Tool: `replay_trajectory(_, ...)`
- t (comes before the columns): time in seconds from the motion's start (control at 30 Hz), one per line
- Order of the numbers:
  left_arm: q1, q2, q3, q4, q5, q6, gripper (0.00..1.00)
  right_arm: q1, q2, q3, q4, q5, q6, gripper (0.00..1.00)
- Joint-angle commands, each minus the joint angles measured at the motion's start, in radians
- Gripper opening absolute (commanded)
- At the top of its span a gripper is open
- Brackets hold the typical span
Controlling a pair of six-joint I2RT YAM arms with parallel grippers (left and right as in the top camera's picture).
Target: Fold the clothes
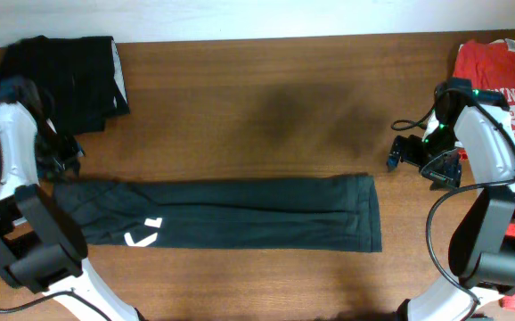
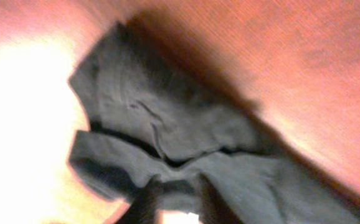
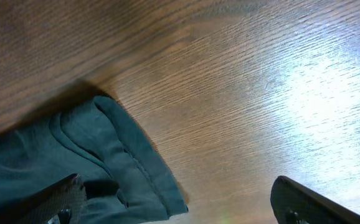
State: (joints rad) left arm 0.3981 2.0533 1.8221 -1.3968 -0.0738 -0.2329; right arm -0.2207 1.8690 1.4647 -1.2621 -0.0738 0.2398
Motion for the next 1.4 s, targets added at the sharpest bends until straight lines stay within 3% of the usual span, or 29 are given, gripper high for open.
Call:
replay_trajectory(0.0, -0.021, -0.001, 0.187, -0.092, -0.015, -0.009, 0.52, 0.005, 0.003, -0.02, 0.006, -0.074, -0.026, 0.99)
replay_trajectory(0.07, -0.043, -0.001, 0.214, -0.133, 0.029, -0.008, 0.73, 0.006, 0.003, -0.056, 0.024, -0.138, -0.069, 0.99)
replay_trajectory(0.17, -0.077, 0.0, 0.206, -0.14, 0.055, -0.006, 0.87, 0.006, 0.003, -0.154, 0.1, -0.145, -0.071, 0.99)
replay_trajectory(0.2, -0.085, 0.0, 0.206, -0.135, 0.055, -0.006, 0.97, 0.006, 0.003, -0.18, 0.121, -0.145, -0.072, 0.99)
replay_trajectory(0.5, -0.112, 0.0, 0.206, -0.103, 0.098, -0.006, 0.99, 0.021, 0.004, -0.357, 0.272, -0.294, -0.079, 0.99)
replay_trajectory(0.7, -0.124, 0.0, 0.206, -0.103, 0.097, -0.006, 0.99, 0.141, 0.004, -0.413, 0.348, -0.32, -0.074, 1.0)
replay_trajectory(0.87, -0.125, 0.0, 0.206, -0.104, 0.097, -0.006, 0.99, 0.222, 0.004, -0.413, 0.37, -0.319, -0.04, 0.86)
replay_trajectory(0.93, -0.125, 0.0, 0.206, -0.104, 0.097, -0.006, 0.99, 0.231, 0.004, -0.413, 0.374, -0.319, -0.04, 0.73)
replay_trajectory(1.03, -0.125, 0.0, 0.206, -0.104, 0.097, -0.006, 0.99, 0.232, 0.004, -0.411, 0.381, -0.315, -0.04, 0.35)
replay_trajectory(1.07, -0.125, 0.0, 0.206, -0.104, 0.097, -0.006, 0.99, 0.229, 0.004, -0.406, 0.38, -0.307, -0.04, 0.3)
replay_trajectory(1.13, -0.125, 0.0, 0.204, -0.104, 0.097, -0.006, 0.99, 0.21, 0.003, -0.384, 0.365, -0.282, 0.0, 0.07)
replay_trajectory(1.17, -0.125, 0.0, 0.204, -0.103, 0.097, -0.006, 0.99, 0.198, 0.003, -0.37, 0.35, -0.259, 0.005, 0.04)
replay_trajectory(1.37, -0.13, 0.0, 0.188, -0.1, 0.097, -0.006, 0.99, 0.074, 0.003, -0.111, 0.089, -0.029, 0.005, 0.04)
